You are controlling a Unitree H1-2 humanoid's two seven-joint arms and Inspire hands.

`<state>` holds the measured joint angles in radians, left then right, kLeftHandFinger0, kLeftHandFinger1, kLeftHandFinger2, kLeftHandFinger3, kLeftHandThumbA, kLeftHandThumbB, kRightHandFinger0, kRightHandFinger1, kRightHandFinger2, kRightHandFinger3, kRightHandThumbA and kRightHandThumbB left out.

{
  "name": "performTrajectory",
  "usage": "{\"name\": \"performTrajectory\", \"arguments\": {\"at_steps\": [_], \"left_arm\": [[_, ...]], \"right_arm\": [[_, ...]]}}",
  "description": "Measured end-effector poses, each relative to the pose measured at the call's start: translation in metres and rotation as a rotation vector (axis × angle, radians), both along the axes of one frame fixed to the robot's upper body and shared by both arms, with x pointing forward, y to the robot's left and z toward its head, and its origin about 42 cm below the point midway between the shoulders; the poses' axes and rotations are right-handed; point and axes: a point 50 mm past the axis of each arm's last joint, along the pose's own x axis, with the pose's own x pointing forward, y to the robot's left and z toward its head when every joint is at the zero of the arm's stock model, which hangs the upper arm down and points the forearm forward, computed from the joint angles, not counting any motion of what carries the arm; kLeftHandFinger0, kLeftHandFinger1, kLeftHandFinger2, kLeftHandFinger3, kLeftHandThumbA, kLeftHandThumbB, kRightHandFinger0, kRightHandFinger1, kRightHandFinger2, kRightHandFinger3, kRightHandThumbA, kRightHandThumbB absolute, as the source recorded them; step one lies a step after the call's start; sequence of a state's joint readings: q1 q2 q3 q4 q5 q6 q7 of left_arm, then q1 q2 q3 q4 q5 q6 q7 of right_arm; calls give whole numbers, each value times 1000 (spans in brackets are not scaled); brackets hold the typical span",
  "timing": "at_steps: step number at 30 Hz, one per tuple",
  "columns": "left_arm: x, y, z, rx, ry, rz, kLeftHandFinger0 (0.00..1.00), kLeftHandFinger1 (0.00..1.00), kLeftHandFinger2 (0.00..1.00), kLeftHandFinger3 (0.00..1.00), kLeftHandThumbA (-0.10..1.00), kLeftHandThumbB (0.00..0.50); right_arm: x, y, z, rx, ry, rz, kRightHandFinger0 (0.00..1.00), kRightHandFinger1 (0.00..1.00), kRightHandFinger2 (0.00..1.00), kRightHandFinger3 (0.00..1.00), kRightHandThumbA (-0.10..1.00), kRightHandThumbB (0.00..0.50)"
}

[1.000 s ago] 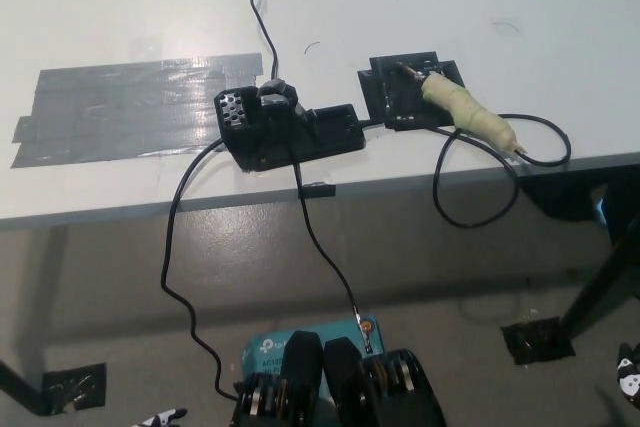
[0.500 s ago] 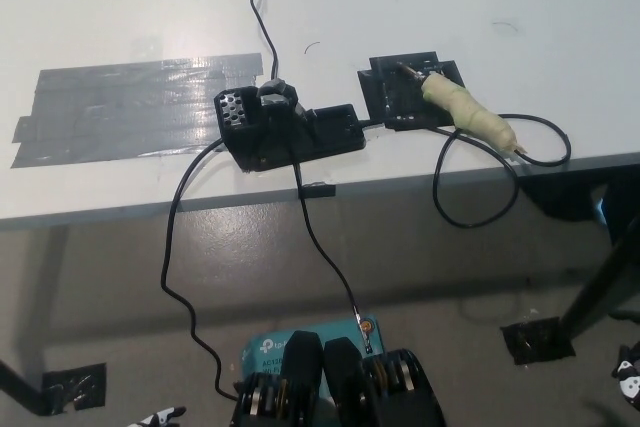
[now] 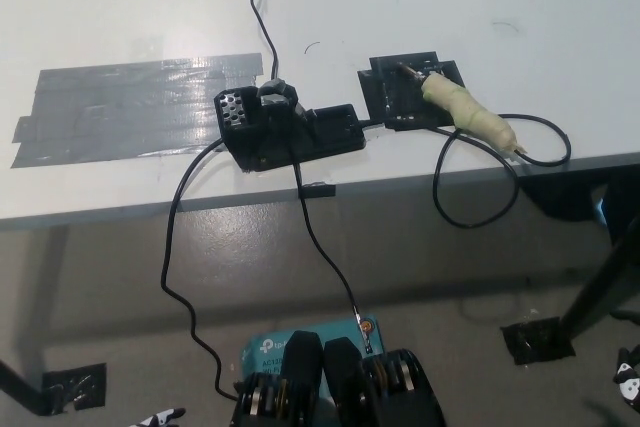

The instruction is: The robot uses its right hand to grab the soldering gun kept on the middle of the table and pulls it out of its base and keep it on the right side of the base

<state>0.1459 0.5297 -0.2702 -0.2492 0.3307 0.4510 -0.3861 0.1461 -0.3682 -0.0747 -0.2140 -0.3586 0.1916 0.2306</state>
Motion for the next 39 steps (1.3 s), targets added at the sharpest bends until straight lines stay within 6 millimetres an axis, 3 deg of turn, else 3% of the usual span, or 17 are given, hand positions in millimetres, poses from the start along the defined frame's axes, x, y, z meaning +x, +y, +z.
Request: {"name": "performTrajectory", "arguments": {"at_steps": [12, 20, 22, 29, 35, 39], "left_arm": [[-2, 0, -1, 1, 5, 1, 747, 835, 965, 1000, 591, 157], [-3, 1, -2, 3, 5, 2, 737, 824, 948, 1000, 584, 144], [-3, 1, -2, 3, 5, 2, 740, 823, 941, 1000, 581, 142], [-3, 1, -2, 4, 5, 1, 753, 836, 967, 1000, 610, 147], [-3, 1, -2, 4, 5, 1, 756, 844, 977, 1000, 598, 145], [-3, 1, -2, 3, 5, 3, 767, 856, 993, 1000, 603, 144]], "right_arm": [[0, 1, -1, -1, 17, 4, 103, 136, 331, 852, 200, 100], [0, 1, -1, 0, 22, 6, 92, 126, 330, 784, 220, 118], [0, 1, -1, 0, 23, 7, 93, 136, 350, 805, 248, 113], [0, 4, -2, -5, 29, 17, 55, 100, 304, 738, 215, 116], [1, 4, -2, -5, 29, 20, 69, 122, 323, 728, 211, 118], [1, 4, -2, -5, 28, 20, 11, 58, 290, 684, 216, 105]]}}
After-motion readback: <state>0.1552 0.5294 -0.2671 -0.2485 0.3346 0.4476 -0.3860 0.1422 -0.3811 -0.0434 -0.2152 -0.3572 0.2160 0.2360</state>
